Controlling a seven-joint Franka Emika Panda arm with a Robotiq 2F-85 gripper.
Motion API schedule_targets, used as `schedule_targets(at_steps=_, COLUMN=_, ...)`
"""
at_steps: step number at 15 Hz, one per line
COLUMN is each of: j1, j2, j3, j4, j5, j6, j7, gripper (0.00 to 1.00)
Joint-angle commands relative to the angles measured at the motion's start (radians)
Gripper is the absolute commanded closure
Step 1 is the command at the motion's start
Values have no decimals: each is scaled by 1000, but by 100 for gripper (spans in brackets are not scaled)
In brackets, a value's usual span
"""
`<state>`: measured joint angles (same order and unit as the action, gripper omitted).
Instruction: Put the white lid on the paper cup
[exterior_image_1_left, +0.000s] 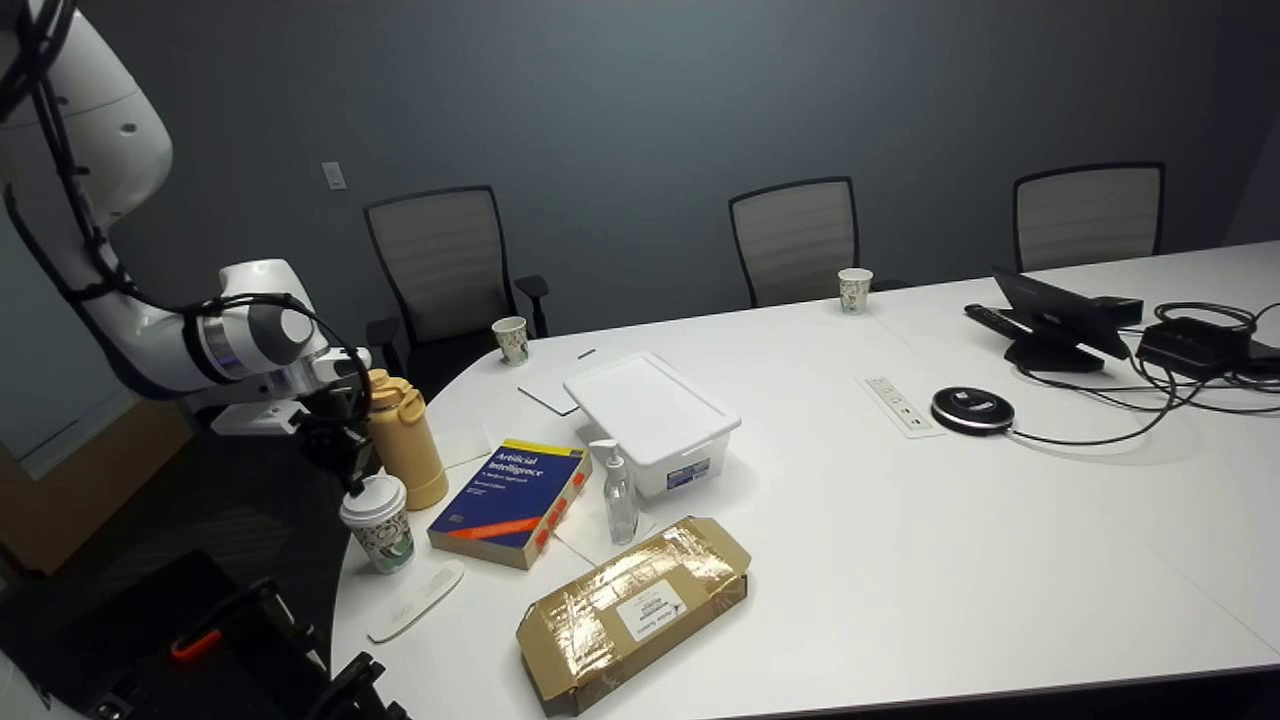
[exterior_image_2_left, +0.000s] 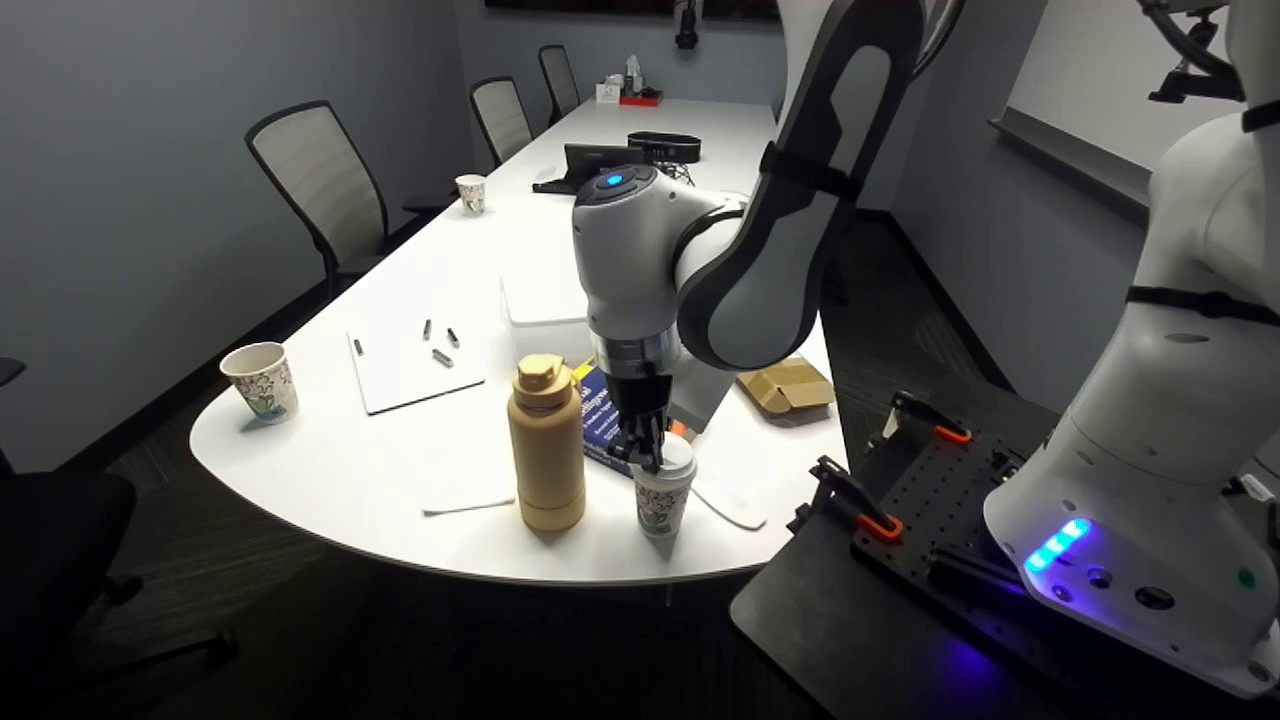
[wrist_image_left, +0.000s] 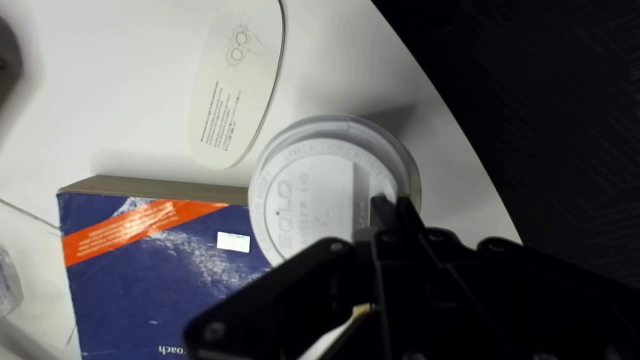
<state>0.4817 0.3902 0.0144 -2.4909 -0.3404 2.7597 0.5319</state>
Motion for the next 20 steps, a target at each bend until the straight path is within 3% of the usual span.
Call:
schedule_targets(at_steps=1, j1=4, j2=-8, j3=7, j4=1, j5=16, j6=-25, j7=-24, gripper=99)
schedule_targets(at_steps=16, j1=2, j2=-18, j3=26, j4=-9, j5=42, j6=-42, j7=-14, gripper=99)
schedule_targets(at_steps=17, j1=2, j2=-18, j3=26, j4=-8, j5=42, j6=-43, j7=-14, gripper=71)
schedule_targets(at_steps=18, j1=4, j2=-18, j3=25, j4=-7, j5=39, j6=-43, j7=-13, gripper=68)
schedule_targets(at_steps=20, j1=6, j2=-18, j3=21, j4=-7, j5=34, j6=-42, j7=-10, gripper=54)
